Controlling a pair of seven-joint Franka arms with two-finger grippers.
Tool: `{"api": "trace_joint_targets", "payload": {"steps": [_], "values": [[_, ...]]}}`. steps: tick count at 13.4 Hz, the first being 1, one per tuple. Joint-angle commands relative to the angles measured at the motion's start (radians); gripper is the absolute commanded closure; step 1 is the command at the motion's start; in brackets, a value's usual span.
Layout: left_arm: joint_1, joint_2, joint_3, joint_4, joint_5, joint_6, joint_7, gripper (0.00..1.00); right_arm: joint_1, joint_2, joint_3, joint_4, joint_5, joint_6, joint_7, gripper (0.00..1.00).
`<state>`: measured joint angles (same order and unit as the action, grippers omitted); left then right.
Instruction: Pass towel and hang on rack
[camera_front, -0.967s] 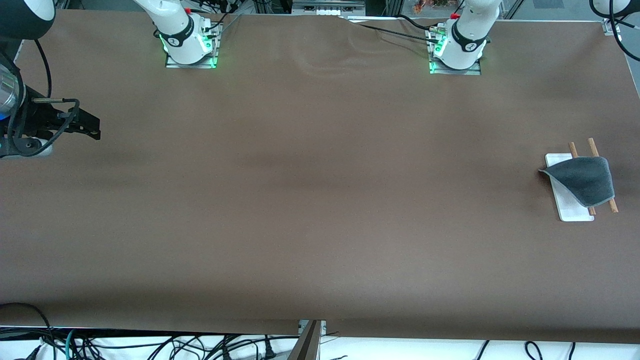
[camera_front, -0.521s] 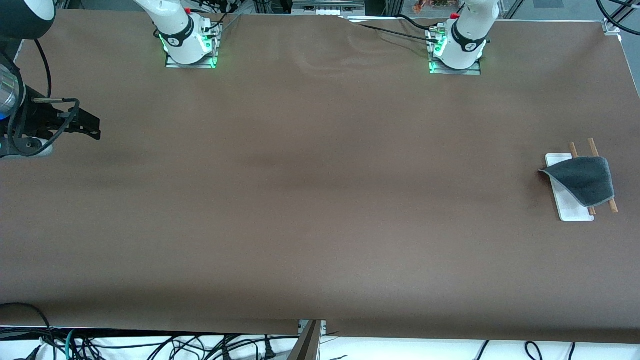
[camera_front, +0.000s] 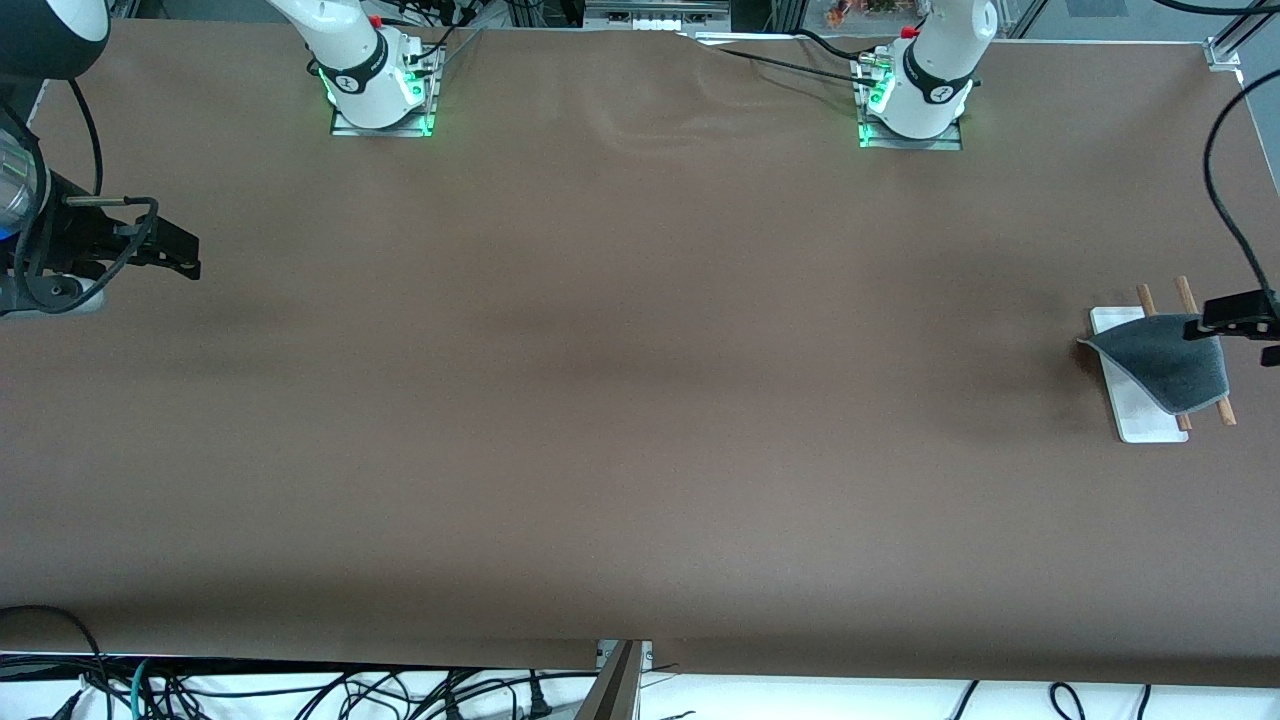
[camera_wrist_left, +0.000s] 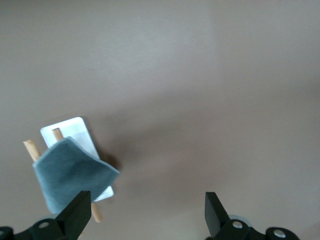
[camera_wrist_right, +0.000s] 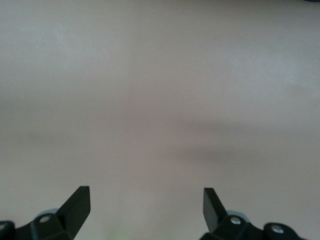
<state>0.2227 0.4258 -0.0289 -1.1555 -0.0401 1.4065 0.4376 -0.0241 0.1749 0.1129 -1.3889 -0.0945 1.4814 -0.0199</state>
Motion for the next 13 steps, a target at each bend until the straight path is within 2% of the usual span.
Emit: {"api": "trace_joint_targets", "payload": {"steps": [1,4,8,9,13], "values": [[-0.043,-0.056,0.007,-0.05,0.022,-0.038,-0.078,0.0,-0.01,-0.023,0.004,-0.021,0.002,0.005,-0.009,0.0],[-0.136,-0.188,0.009,-0.186,0.022,-0.008,-0.297,0.0,-0.016,-0.022,0.001,-0.019,0.035,0.005,-0.009,0.0],[-0.209,-0.419,0.007,-0.52,0.022,0.179,-0.428,0.0,-0.016,-0.022,0.001,-0.019,0.036,0.005,-0.009,0.0],[-0.227,-0.449,0.007,-0.57,0.022,0.21,-0.471,0.0,-0.016,-0.022,0.001,-0.019,0.036,0.005,-0.009,0.0],[-0.223,-0.447,-0.012,-0.569,0.032,0.22,-0.476,0.0,-0.016,-0.022,0.001,-0.019,0.036,0.005,-0.011,0.0]]}}
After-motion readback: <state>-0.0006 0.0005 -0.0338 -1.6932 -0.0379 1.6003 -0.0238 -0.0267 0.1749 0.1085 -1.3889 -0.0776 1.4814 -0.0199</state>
